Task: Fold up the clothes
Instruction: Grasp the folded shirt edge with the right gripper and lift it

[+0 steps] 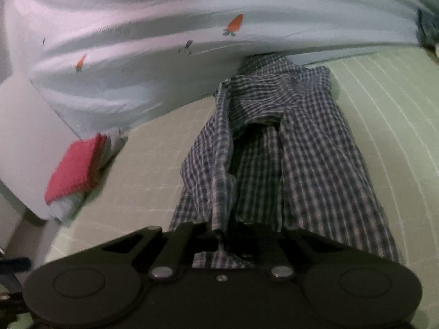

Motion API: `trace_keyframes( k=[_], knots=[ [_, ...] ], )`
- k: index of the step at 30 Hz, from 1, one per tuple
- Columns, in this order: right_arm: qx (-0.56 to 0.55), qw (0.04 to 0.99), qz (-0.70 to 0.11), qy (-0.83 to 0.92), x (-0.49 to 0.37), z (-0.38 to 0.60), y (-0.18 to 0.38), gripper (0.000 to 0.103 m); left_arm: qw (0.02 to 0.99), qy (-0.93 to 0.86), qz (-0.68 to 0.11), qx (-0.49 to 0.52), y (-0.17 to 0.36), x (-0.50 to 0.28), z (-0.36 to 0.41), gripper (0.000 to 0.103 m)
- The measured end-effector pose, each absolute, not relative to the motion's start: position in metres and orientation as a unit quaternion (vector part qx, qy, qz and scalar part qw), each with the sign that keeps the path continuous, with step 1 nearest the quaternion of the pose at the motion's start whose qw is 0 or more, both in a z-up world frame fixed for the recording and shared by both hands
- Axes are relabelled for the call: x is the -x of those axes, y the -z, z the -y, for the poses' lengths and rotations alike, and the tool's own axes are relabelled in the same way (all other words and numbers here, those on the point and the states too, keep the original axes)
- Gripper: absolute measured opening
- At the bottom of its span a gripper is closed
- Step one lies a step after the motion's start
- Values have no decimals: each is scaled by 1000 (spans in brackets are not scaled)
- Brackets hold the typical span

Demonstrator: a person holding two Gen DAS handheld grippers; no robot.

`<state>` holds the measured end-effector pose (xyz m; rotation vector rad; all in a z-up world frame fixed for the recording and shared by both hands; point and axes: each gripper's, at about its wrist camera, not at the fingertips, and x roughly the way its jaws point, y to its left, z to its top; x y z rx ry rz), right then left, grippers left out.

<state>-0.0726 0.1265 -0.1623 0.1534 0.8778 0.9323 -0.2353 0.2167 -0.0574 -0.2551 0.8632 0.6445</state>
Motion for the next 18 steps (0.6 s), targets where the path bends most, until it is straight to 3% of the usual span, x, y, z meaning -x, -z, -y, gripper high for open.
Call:
trace_keyframes(
  k=[11,18],
  knots=[
    [-285,742,-466,-388,77,-53,168,4,860,-254,-428,113,68,207,-217,97],
    [-471,654,-495,-325,93,5,191,4,864,-220,-440,111,76,194,-214,97]
  ],
)
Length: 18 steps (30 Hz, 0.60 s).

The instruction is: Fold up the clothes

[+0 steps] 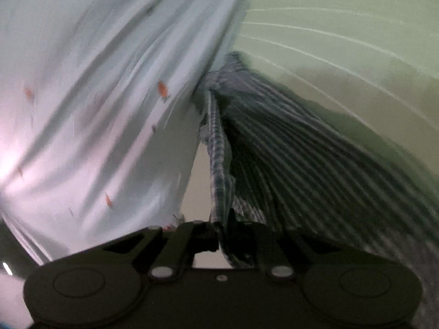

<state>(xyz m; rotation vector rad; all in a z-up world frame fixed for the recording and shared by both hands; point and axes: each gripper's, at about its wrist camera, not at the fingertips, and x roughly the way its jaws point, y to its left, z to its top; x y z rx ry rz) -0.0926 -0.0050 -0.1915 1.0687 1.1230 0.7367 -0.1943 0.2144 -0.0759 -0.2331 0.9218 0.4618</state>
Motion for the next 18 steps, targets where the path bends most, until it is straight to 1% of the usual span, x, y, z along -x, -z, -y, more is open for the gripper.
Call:
trace_keyframes(
  k=[3,6,13,15,18],
  knots=[
    [-508,631,-507,-295,105,23,203,4,863,-210,-445,114,80,189,-215,97],
    [-515,621,-526,-270,115,36,213,4,861,-203,-451,118,84,186,-213,97],
    [-590,521,-563,-254,143,48,236,4,850,-193,-472,131,96,186,-207,97],
    [-574,523,-580,-248,147,47,238,4,846,-193,-478,135,100,188,-206,97],
    [-510,567,-608,-220,147,45,241,6,838,-197,-489,143,107,192,-206,97]
  ],
)
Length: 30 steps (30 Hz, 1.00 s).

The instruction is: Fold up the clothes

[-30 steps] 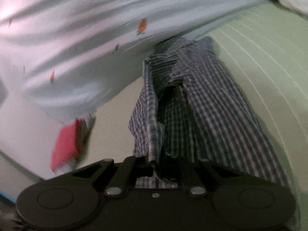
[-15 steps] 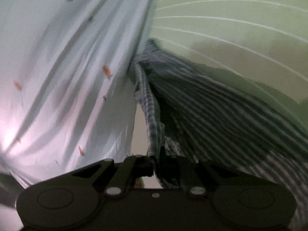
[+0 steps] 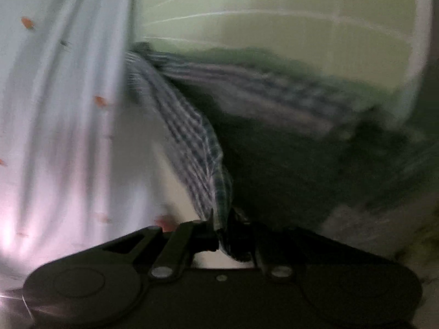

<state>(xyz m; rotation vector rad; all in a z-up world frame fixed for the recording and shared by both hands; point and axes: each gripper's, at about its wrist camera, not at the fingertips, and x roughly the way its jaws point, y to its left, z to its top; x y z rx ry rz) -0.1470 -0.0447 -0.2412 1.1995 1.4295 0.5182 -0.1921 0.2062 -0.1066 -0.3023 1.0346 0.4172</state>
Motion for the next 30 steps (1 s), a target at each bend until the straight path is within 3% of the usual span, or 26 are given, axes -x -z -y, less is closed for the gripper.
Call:
trace_keyframes(
  k=[4,6,11,20,26,30],
  knots=[
    [-435,617,-615,-227,144,41,228,21,824,-207,-505,153,117,200,-205,97],
    [-379,649,-617,-235,142,36,216,38,817,-211,-512,158,121,203,-204,97],
    [-246,723,-587,-270,135,30,185,50,806,-215,-527,163,130,207,-196,97],
    [-13,809,-507,-297,134,24,162,60,789,-207,-551,178,146,214,-175,97],
    [33,815,-502,-288,133,29,171,68,777,-205,-566,183,155,222,-163,97],
    [45,806,-510,-299,131,27,178,67,769,-204,-573,199,163,229,-159,96]
  ],
)
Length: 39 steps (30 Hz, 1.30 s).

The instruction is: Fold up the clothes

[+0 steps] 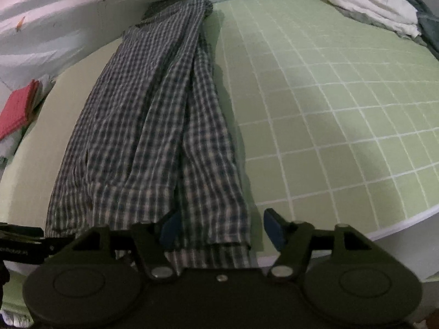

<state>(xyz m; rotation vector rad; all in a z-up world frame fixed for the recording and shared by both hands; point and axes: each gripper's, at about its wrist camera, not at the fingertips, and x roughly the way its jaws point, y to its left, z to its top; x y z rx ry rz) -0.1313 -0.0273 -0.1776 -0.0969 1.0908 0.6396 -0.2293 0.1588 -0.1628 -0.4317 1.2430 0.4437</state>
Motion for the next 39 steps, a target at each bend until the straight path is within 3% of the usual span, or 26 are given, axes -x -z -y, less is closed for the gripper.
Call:
trace_keyframes(
  k=[2,4,6,9,11,13,22,31,39],
  knots=[
    [57,800,-510,-312,133,28,178,59,767,-204,-573,205,165,231,-157,94],
    [64,794,-510,-325,135,29,179,42,769,-203,-573,197,165,232,-153,89],
    [65,791,-511,-331,136,29,180,18,770,-204,-579,176,164,231,-147,80],
    [51,787,-515,-337,136,30,179,8,773,-203,-585,139,162,229,-137,57],
    [47,786,-513,-341,136,30,176,6,776,-203,-582,132,158,229,-136,29],
    [44,787,-509,-346,136,29,172,5,776,-208,-582,128,155,229,-136,14],
    [-24,789,-493,-364,125,29,148,4,795,-225,-540,160,121,228,-157,5],
    [-95,788,-475,-380,102,22,128,4,826,-235,-490,148,94,219,-169,3],
    [-100,788,-469,-385,84,7,122,4,820,-243,-483,188,105,206,-199,4]
  ],
)
